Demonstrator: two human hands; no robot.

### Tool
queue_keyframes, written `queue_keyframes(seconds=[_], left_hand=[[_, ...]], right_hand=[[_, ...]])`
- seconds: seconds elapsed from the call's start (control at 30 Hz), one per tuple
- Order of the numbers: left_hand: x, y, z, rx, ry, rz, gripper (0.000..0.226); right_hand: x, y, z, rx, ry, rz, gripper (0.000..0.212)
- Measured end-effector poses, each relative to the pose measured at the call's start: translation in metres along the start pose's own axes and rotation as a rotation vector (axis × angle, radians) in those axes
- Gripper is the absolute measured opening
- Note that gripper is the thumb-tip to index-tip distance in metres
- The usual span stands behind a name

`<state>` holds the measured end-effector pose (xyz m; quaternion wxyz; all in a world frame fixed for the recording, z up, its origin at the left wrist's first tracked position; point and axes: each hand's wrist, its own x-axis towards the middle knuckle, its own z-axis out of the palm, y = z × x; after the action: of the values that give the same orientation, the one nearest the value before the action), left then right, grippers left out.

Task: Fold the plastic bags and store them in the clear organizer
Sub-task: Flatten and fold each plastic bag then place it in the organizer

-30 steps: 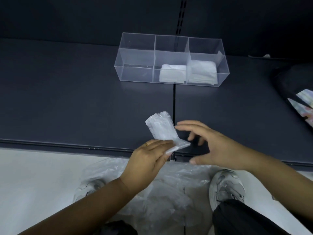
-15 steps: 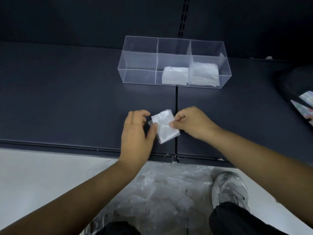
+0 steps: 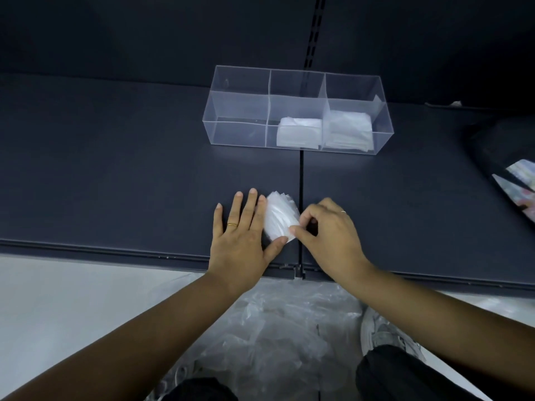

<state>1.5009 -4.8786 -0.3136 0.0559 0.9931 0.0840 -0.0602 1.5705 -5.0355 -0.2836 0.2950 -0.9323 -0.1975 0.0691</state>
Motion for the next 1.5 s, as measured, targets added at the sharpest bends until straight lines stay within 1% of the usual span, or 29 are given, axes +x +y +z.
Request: queue_keyframes(seconds=[0.17,0.23,0.3,0.33,0.37,0.4,0.43,0.47,0.5,0.53,0.57,0.6,0.67,0.73,0.8,0.83,0.87,0.9,0.97,1.1,1.2,1.27,1.33,1.37,1.4,1.43,1.5], left_hand=[[-0.007,0.011,-0.003,-0.031,-0.018,-0.069,0.093],[-0.008,0.011,-0.008,-0.166,-0.007,-0.090,0.097],[0.000,0.002,-0.024,-0.461,-0.021,-0.117,0.105],[0.005,-0.006,-0.034,-0.591,0.001,-0.084,0.110],[0.011,-0.013,-0.046,-0.637,0.018,0.008,0.117],[0.017,-0.017,-0.060,-0.620,0.005,0.127,0.122],[0.024,-0.020,-0.071,-0.589,-0.034,0.224,0.121],[0.029,-0.022,-0.081,-0.570,-0.076,0.288,0.109],[0.034,-0.022,-0.088,-0.585,-0.104,0.317,0.081],[0.037,-0.021,-0.092,-0.643,-0.105,0.307,0.046],[0.041,-0.020,-0.095,-0.743,-0.079,0.268,0.020],[0.044,-0.021,-0.096,-0.841,-0.027,0.214,0.009],[0.048,-0.025,-0.096,-0.967,0.124,0.089,0.011],[0.051,-0.031,-0.094,-1.032,0.230,-0.025,0.012],[0.050,-0.034,-0.087,-1.024,0.262,-0.109,0.014],[0.047,-0.034,-0.081,-1.008,0.248,-0.134,0.014],[0.043,-0.032,-0.075,-0.985,0.221,-0.142,0.013],[0.038,-0.028,-0.068,-0.951,0.194,-0.135,0.012],[0.028,-0.024,-0.055,-0.857,0.157,-0.114,0.013],[0.017,-0.026,-0.038,-0.734,0.199,-0.077,0.009],[0.014,-0.027,-0.035,-0.681,0.223,-0.039,0.008],[0.014,-0.028,-0.034,-0.676,0.221,-0.028,0.008],[0.014,-0.029,-0.034,-0.682,0.211,-0.024,0.007],[0.013,-0.029,-0.033,-0.683,0.208,-0.024,0.007],[0.013,-0.030,-0.033,-0.679,0.213,-0.022,0.006],[0.012,-0.030,-0.032,-0.673,0.219,-0.019,0.006],[0.008,-0.029,-0.031,-0.656,0.227,-0.014,0.003]], right_hand=[[0.005,-0.014,0.001,0.211,0.005,0.122,0.025],[0.009,-0.019,-0.002,0.292,-0.023,0.125,0.027],[0.014,-0.020,-0.012,0.251,-0.085,0.035,0.023],[0.016,-0.020,-0.019,0.182,-0.122,-0.048,0.022],[0.019,-0.022,-0.028,0.102,-0.160,-0.143,0.022],[0.022,-0.025,-0.036,0.034,-0.195,-0.234,0.024],[0.025,-0.028,-0.044,-0.002,-0.222,-0.304,0.025],[0.028,-0.031,-0.050,0.000,-0.236,-0.344,0.027],[0.031,-0.033,-0.056,0.041,-0.239,-0.348,0.028],[0.035,-0.035,-0.062,0.113,-0.232,-0.312,0.028],[0.039,-0.035,-0.067,0.193,-0.221,-0.251,0.026],[0.046,-0.033,-0.072,0.260,-0.209,-0.187,0.023],[0.066,-0.029,-0.080,0.320,-0.182,-0.100,0.019],[0.096,-0.025,-0.087,0.349,-0.112,-0.047,0.018],[0.132,-0.019,-0.092,0.426,-0.006,0.027,0.012],[0.149,-0.017,-0.094,0.425,0.024,0.056,0.008],[0.164,-0.016,-0.093,0.378,0.030,0.068,0.010],[0.178,-0.013,-0.090,0.297,0.011,0.070,0.013],[0.196,-0.007,-0.080,0.064,-0.026,0.056,0.011],[0.207,-0.006,-0.064,-0.416,0.041,-0.046,0.007],[0.209,-0.007,-0.061,-0.628,0.036,-0.107,0.014],[0.211,-0.009,-0.063,-0.617,0.058,-0.157,0.021],[0.209,-0.014,-0.068,-0.443,0.057,-0.234,0.019],[0.208,-0.016,-0.070,-0.346,0.021,-0.278,0.016],[0.205,-0.020,-0.072,-0.277,-0.049,-0.307,0.010],[0.202,-0.024,-0.072,-0.249,-0.147,-0.308,0.014],[0.195,-0.028,-0.069,-0.309,-0.383,-0.229,0.046]])
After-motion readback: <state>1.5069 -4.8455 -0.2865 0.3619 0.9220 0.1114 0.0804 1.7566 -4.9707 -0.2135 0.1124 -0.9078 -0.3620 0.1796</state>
